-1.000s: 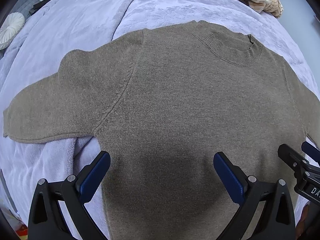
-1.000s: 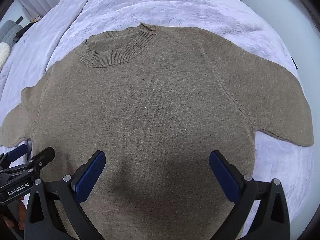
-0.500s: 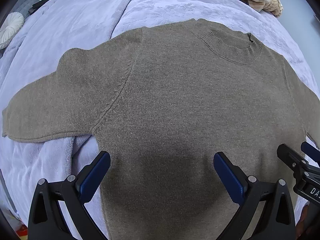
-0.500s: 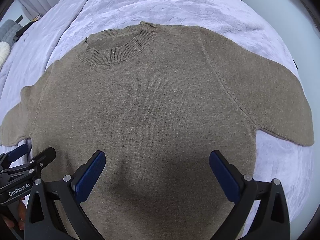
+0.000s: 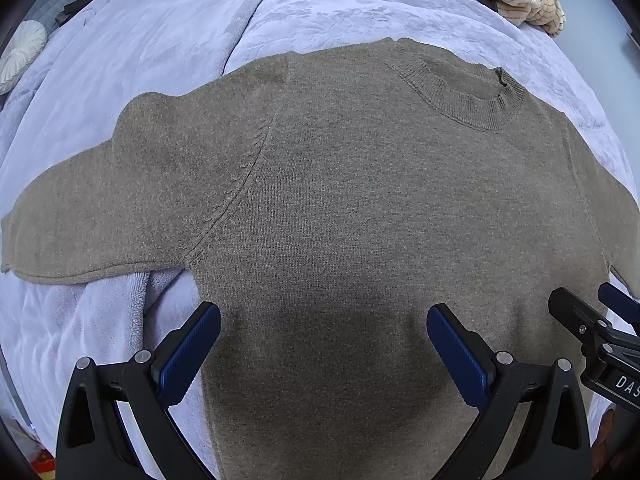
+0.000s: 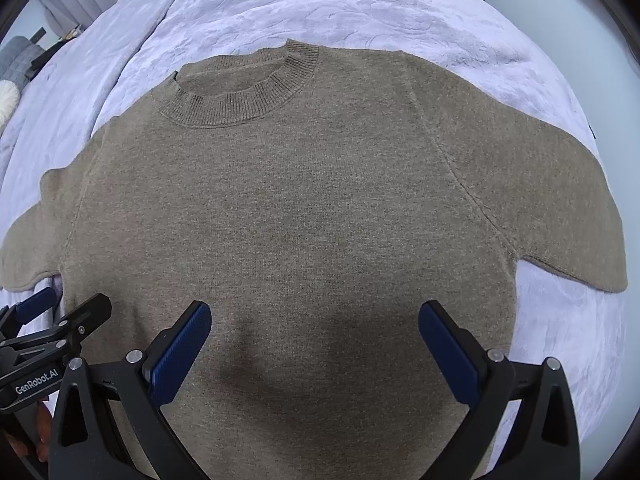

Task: Fold small clothes

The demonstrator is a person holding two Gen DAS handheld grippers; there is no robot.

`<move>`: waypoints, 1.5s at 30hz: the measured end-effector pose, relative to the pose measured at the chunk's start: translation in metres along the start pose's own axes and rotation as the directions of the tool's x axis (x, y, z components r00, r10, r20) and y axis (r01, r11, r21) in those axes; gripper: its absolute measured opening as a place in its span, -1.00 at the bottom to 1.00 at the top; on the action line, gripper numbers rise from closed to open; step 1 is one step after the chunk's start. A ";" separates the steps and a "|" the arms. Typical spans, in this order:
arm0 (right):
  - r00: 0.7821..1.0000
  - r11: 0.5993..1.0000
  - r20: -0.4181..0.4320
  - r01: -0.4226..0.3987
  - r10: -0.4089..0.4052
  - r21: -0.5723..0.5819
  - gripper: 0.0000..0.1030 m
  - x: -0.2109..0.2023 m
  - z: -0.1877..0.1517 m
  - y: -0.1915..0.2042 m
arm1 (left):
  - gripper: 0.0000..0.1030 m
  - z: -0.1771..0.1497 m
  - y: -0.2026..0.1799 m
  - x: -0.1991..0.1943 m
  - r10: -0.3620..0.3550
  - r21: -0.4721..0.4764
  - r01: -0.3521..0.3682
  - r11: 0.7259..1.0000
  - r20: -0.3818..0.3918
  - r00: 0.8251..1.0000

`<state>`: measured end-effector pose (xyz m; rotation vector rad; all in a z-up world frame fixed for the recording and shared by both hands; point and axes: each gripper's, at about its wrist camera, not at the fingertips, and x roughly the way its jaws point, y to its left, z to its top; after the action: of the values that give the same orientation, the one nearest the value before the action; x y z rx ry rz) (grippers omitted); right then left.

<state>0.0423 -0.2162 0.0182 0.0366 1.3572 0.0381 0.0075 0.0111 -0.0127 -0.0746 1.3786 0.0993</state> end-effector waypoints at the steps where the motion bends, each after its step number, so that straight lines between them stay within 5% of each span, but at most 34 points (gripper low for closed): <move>1: 1.000 1.000 0.000 0.001 -0.001 -0.001 1.00 0.000 0.000 0.001 | 1.00 0.000 0.001 0.000 0.001 -0.001 -0.001 1.000 0.000 1.000; 20: 1.000 0.999 -0.007 0.018 -0.018 -0.041 1.00 0.000 0.006 0.032 | 1.00 -0.005 0.047 -0.004 0.005 -0.045 -0.005 0.999 0.005 1.000; 32: 0.999 0.993 -0.007 -0.042 0.041 -0.109 1.00 0.001 0.005 0.089 | 1.00 -0.025 0.130 -0.006 -0.015 -0.172 0.020 0.985 0.030 0.999; 38: 0.996 0.982 -0.033 -0.086 0.082 -0.170 1.00 0.006 -0.006 0.130 | 1.00 -0.050 0.229 -0.007 -0.023 -0.363 0.065 0.929 0.117 0.993; 45: 0.992 0.963 -0.072 -0.121 0.107 -0.239 1.00 0.014 -0.018 0.173 | 1.00 -0.071 0.343 0.032 -0.015 -0.610 0.100 0.786 0.142 0.990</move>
<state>0.0263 -0.0422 0.0089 -0.0940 1.3991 0.3047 -0.0949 0.3450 -0.0561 -0.6532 1.1622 0.4989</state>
